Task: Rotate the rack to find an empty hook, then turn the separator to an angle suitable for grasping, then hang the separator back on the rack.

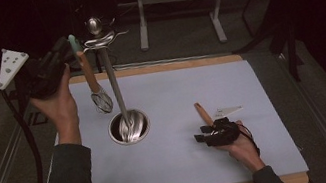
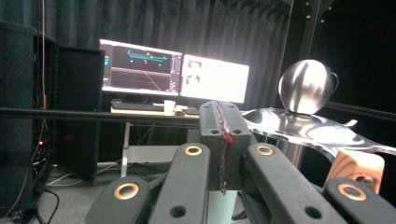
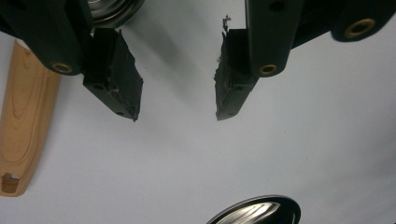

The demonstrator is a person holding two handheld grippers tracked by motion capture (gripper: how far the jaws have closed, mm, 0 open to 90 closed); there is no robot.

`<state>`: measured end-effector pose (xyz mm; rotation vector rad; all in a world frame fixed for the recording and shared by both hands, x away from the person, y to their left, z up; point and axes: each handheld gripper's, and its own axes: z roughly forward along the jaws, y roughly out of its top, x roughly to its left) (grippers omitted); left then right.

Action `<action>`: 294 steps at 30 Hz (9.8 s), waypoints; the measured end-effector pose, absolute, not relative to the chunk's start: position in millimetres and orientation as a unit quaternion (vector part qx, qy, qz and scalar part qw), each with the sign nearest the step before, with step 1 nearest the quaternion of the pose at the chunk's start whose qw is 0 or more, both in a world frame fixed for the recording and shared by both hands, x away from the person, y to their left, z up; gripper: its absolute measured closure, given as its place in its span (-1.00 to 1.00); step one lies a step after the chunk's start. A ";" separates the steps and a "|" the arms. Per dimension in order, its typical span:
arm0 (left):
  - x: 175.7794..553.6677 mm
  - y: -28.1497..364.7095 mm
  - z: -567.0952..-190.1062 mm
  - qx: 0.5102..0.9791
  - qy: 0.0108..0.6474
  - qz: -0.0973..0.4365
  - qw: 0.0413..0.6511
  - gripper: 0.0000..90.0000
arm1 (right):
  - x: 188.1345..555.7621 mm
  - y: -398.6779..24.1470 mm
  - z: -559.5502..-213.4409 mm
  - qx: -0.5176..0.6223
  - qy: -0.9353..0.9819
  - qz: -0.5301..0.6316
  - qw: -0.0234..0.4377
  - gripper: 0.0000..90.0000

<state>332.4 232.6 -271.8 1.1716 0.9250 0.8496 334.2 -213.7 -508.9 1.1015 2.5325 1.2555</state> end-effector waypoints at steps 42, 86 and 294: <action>327.7 250.3 -313.6 0.547 0.437 0.394 0.595 1.00 | 334.4 -221.0 -506.7 0.368 0.832 0.408 0.068 0.13; 281.3 246.2 -510.5 0.660 0.500 0.294 0.477 0.90 | 376.9 -244.0 -497.0 0.437 0.826 0.323 0.149 0.99; 271.4 240.7 -538.9 0.668 0.502 0.296 0.462 0.84 | 360.7 -141.8 -359.1 0.173 0.814 0.545 0.104 0.58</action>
